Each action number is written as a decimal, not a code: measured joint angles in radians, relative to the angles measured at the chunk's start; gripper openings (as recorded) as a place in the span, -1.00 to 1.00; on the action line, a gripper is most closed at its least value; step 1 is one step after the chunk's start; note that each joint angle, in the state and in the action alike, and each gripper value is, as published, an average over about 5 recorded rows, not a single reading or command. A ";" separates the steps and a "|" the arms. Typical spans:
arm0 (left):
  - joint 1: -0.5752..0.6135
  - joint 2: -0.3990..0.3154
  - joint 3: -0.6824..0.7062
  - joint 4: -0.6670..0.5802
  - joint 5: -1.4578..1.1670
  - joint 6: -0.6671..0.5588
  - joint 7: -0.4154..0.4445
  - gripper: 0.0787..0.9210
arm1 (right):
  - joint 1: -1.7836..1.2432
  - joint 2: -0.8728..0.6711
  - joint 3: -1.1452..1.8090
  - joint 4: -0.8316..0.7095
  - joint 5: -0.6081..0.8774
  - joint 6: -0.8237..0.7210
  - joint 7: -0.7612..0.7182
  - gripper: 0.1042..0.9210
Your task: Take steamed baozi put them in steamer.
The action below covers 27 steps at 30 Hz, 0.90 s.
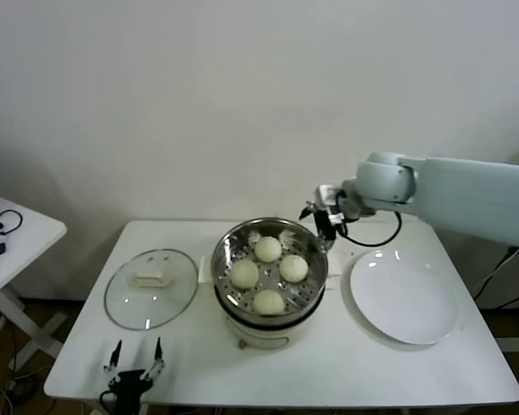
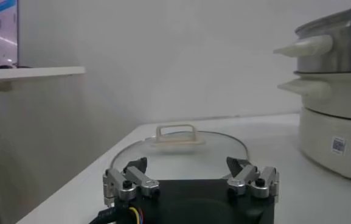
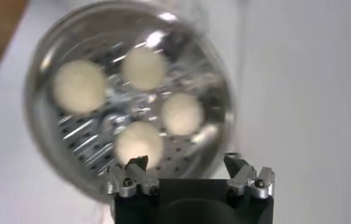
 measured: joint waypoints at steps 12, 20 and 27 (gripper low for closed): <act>-0.011 0.022 -0.001 -0.016 -0.003 0.008 0.003 0.77 | -0.463 -0.335 0.440 0.112 0.054 0.082 0.358 0.76; -0.025 0.031 -0.002 -0.013 -0.004 0.008 0.003 0.77 | -0.865 -0.460 0.769 0.152 0.091 0.208 0.519 0.76; -0.028 0.038 -0.002 -0.017 -0.002 0.008 0.004 0.77 | -1.330 -0.373 1.230 0.197 0.033 0.281 0.581 0.76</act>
